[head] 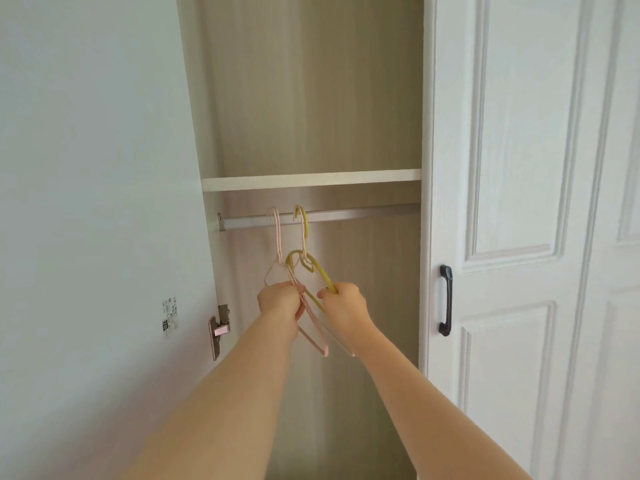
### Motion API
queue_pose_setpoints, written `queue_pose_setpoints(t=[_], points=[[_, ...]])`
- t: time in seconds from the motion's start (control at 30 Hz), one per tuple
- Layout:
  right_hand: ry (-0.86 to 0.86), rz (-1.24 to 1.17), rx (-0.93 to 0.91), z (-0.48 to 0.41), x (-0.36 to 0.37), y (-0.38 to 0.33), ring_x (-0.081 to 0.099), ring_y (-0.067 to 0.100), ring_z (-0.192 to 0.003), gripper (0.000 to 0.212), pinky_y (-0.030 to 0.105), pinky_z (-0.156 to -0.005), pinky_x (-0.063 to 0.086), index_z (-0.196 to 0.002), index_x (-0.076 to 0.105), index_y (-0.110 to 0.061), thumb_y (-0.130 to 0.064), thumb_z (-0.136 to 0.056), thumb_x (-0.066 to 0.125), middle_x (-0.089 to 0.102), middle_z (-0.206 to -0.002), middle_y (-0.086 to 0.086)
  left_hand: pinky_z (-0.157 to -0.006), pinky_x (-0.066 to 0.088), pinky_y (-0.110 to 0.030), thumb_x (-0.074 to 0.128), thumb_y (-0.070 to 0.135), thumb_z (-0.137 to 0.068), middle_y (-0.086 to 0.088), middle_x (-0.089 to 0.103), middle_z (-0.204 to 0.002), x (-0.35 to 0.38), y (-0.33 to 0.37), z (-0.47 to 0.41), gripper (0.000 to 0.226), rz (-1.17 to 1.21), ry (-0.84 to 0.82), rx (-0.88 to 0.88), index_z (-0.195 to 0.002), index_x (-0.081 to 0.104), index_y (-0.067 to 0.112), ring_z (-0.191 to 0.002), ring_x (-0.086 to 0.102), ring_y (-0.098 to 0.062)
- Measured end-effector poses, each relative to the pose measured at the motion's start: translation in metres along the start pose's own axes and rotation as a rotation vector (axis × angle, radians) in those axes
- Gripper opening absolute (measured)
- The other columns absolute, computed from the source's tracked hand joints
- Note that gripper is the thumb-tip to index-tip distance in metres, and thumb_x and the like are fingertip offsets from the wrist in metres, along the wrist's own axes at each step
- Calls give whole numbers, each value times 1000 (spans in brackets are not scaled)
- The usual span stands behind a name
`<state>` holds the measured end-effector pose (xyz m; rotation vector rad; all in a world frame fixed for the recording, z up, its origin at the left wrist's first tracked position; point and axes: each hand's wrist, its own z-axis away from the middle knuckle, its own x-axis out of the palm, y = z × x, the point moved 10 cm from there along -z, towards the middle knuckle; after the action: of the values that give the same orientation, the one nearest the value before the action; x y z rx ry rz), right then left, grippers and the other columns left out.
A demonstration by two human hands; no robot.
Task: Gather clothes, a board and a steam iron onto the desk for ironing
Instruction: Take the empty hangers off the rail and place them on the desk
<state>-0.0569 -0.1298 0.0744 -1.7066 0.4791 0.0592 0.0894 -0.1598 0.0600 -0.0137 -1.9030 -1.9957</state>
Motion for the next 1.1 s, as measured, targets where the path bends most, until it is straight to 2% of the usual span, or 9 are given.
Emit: queue_pose_setpoints(t=[0.1,0.2,0.3,0.4,0.53,0.63,0.77,0.9,1.1], points=[[35,11,37,32,-21,14,37,12,-50,23,21,-43,31,-71,44,-13,-17,-94,46,43,-64,-2,-50,48,-23,62,-5,-84,-7,60,-75,2,-19,32,15,-8,-39,-31,-96,67,4,-59,53,-16],[52,13,65,69,-38,27,41,12,-53,18,21,-47,35,-79,53,-10,-16,-94,47,45,-64,-2,-49,47,-23,61,-5,-84,-6,60,-76,1,-43,65,17,-9,-84,-69,-96,66,6,-60,55,-15],[71,18,104,109,-51,40,45,13,-57,20,22,-50,38,-92,62,-4,-17,-95,47,49,-67,0,-58,50,-26,61,-3,-86,-7,61,-77,-6,-67,98,15,-11,-112,-105,-96,67,6,-62,55,-16],[92,19,139,153,-59,55,47,17,-63,24,25,-55,40,-100,63,-1,-18,-95,47,51,-74,6,-63,51,-27,61,1,-88,-6,62,-78,-21,-87,134,11,-32,-139,-127,-86,67,10,-64,54,-15],[139,4,170,219,-69,74,47,14,-60,23,22,-50,39,-95,64,-5,-20,-97,46,50,-71,4,-65,51,-29,61,4,-90,-7,63,-85,-48,-118,191,10,1,-204,-209,-97,66,10,-74,56,-16],[160,12,181,273,-72,87,44,12,-54,23,20,-47,37,-83,60,-11,-22,-97,46,48,-65,0,-66,50,-29,59,7,-92,-7,62,-87,-75,-140,234,7,-18,-235,-260,-94,64,12,-79,56,-17],[185,-17,237,342,-71,107,50,13,-62,23,23,-53,42,-92,65,-11,-19,-97,44,57,-73,2,-63,51,-29,58,6,-93,-8,60,-88,-116,-164,280,8,5,-278,-316,-99,63,7,-79,58,-19],[177,-5,285,404,-63,118,49,12,-60,24,21,-51,38,-93,65,-11,-16,-96,42,59,-74,1,-60,54,-30,56,1,-92,-10,60,-85,-153,-181,320,8,46,-334,-338,-96,62,5,-76,58,-20],[168,-49,346,483,-40,131,52,13,-67,21,25,-60,44,-94,63,-19,-18,-96,42,59,-77,1,-78,55,-41,58,0,-90,-10,63,-89,-205,-213,382,12,-24,-371,-382,-98,63,8,-76,59,-21]])
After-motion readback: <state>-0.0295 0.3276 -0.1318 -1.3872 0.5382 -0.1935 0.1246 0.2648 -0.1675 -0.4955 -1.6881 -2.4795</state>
